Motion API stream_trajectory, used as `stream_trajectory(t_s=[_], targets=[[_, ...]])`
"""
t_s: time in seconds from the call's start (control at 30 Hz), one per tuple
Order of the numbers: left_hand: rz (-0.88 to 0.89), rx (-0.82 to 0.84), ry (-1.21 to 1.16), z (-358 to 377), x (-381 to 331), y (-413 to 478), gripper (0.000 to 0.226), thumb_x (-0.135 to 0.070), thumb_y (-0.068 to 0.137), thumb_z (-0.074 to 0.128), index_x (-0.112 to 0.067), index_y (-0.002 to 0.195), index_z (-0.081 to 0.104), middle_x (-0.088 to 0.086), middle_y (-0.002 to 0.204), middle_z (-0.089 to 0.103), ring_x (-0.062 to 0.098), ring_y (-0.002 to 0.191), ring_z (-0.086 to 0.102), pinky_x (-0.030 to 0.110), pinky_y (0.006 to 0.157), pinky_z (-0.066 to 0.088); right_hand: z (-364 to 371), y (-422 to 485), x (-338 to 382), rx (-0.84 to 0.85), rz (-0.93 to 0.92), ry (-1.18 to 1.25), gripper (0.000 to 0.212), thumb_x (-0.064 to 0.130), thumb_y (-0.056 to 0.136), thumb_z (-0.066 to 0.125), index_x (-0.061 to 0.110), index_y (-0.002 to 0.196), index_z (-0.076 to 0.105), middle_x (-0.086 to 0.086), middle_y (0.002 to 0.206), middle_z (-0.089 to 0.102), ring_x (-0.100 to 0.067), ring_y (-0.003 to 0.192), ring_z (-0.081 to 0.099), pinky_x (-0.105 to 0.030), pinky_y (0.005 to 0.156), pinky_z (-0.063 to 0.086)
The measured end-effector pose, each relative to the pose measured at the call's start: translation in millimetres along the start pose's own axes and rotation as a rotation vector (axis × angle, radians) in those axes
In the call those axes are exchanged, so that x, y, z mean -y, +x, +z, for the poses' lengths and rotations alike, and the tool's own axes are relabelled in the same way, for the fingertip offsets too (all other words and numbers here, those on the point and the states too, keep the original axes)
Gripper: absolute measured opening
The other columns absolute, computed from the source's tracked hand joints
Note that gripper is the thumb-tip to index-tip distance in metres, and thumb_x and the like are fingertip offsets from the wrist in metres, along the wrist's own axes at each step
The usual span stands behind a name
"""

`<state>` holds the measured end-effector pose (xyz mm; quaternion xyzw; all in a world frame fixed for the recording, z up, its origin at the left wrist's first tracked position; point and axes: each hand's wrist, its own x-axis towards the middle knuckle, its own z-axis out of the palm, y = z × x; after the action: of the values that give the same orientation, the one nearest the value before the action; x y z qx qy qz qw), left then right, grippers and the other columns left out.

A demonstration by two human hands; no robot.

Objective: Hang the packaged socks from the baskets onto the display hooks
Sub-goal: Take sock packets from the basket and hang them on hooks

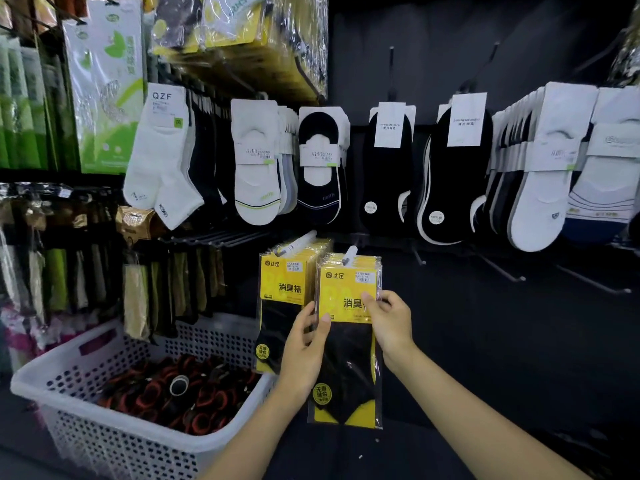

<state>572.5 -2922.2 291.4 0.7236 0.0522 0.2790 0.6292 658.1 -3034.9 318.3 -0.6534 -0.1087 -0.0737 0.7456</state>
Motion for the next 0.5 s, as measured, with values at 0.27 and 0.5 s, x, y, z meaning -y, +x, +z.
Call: stream_trajectory(t_s=[0.27,0.5], targets=[[-0.049,0.095,0.058,16,19,34,0.062,-0.045,0.094,0.047,-0.024,0.148,0.024,-0.002,0.147,0.036,0.009,0.126,0.043,0.022,0.100,0.036,5,34,-24,-0.102,0.027,-0.078,0.010,0.023,0.088,0.067,0.014,0.089,0.062,-0.006,0.090,0.073,-0.015,0.082,0.069,-0.026,0.068,0.054],[-0.066,0.079,0.129,37,33,76,0.069,-0.049,0.095,0.043,-0.021,0.151,0.015,0.003,0.152,0.025,0.019,0.139,0.029,0.040,0.115,0.027,13,65,-38,-0.211,0.130,-0.035,0.026,0.034,0.081,0.073,0.012,0.089,0.063,0.003,0.081,0.065,-0.010,0.075,0.060,-0.023,0.062,0.046]])
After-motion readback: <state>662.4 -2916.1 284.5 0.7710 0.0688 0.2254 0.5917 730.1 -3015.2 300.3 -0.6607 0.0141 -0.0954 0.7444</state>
